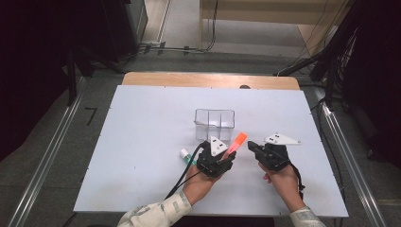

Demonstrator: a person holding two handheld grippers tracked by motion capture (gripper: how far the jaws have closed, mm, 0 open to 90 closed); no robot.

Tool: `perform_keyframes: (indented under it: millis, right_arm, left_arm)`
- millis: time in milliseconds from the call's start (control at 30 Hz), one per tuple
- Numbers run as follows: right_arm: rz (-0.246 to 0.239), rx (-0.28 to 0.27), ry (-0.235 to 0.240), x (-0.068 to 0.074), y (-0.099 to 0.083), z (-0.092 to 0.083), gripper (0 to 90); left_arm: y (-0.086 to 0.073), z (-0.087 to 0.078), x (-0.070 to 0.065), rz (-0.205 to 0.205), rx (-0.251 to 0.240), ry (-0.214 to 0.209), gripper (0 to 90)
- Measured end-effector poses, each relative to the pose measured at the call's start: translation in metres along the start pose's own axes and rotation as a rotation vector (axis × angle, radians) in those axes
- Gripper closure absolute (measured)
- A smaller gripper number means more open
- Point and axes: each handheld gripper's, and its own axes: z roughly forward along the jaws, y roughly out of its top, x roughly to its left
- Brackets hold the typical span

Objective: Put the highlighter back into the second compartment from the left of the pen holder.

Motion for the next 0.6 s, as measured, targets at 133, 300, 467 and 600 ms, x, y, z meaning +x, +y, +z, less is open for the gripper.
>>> perform_keyframes:
  millis: [133, 300, 467, 600]
  right_arm:
    - [-0.022, 0.018, 0.029, 0.01, 0.001, 0.009, 88.1]
    - [-0.032, 0.026, 0.051, 0.017, 0.002, 0.014, 88.1]
    - [-0.024, 0.031, 0.073, 0.018, 0.002, 0.016, 88.1]
    - [-0.018, 0.029, 0.068, 0.017, 0.003, 0.015, 88.1]
  left_arm:
    - [0.0, -0.001, 0.0, -0.001, -0.005, -0.001, 66.2]
    - [0.0, -0.002, -0.001, -0.003, -0.007, -0.01, 66.3]
    - [0.0, -0.002, -0.003, -0.002, -0.013, -0.016, 66.3]
    - [0.0, -0.002, -0.005, 0.001, -0.013, -0.021, 66.3]
